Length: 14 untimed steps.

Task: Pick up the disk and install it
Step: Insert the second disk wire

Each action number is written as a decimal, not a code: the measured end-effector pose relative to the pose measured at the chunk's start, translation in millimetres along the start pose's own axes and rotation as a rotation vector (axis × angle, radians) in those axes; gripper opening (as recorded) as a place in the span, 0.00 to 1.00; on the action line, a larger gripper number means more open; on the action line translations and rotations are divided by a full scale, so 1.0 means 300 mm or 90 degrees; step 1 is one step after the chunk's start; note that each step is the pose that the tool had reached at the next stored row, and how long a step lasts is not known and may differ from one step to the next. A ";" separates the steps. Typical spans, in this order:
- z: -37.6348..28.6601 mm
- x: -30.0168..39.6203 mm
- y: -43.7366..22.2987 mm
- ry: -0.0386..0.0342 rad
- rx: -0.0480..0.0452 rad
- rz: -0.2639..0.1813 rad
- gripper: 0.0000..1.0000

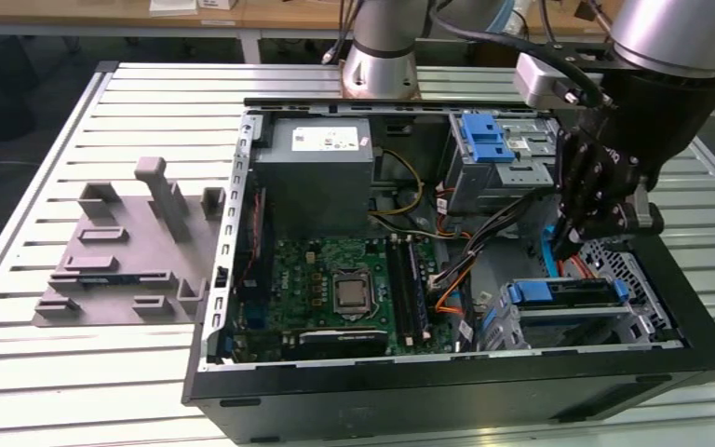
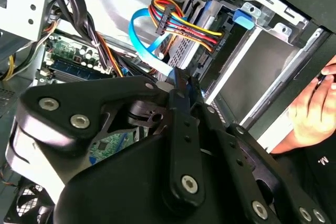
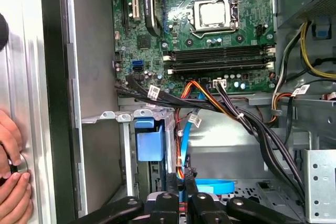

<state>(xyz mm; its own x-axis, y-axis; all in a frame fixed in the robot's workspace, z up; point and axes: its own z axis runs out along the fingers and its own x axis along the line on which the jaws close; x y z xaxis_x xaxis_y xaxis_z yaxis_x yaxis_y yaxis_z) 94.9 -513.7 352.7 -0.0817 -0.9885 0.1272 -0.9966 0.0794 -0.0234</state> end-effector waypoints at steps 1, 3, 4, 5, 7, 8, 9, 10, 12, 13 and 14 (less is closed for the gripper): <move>0.002 0.000 0.000 0.0001 0.0000 0.000 0.16; 0.005 -0.001 -0.002 -0.0004 0.0000 0.000 0.16; 0.006 0.000 -0.005 -0.0043 -0.0004 0.000 0.16; 0.007 0.001 -0.006 -0.0145 -0.0012 0.000 0.16; 0.009 0.003 -0.008 -0.0322 -0.0026 0.000 0.16; 0.010 0.005 -0.008 -0.0364 -0.0030 0.001 0.16; 0.012 0.009 -0.008 -0.0390 -0.0032 0.001 0.16; 0.015 0.013 -0.009 -0.0403 -0.0033 0.001 0.16; 0.024 0.027 -0.010 -0.0419 -0.0034 0.001 0.16; 0.028 0.035 -0.010 -0.0421 -0.0035 0.001 0.16; 0.034 0.044 -0.011 -0.0427 -0.0035 0.001 0.16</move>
<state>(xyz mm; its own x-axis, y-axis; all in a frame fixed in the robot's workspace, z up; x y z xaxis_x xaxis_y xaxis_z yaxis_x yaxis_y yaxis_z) 97.3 -528.4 344.4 -0.0818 -0.9948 0.0604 -0.9966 0.0808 -0.0181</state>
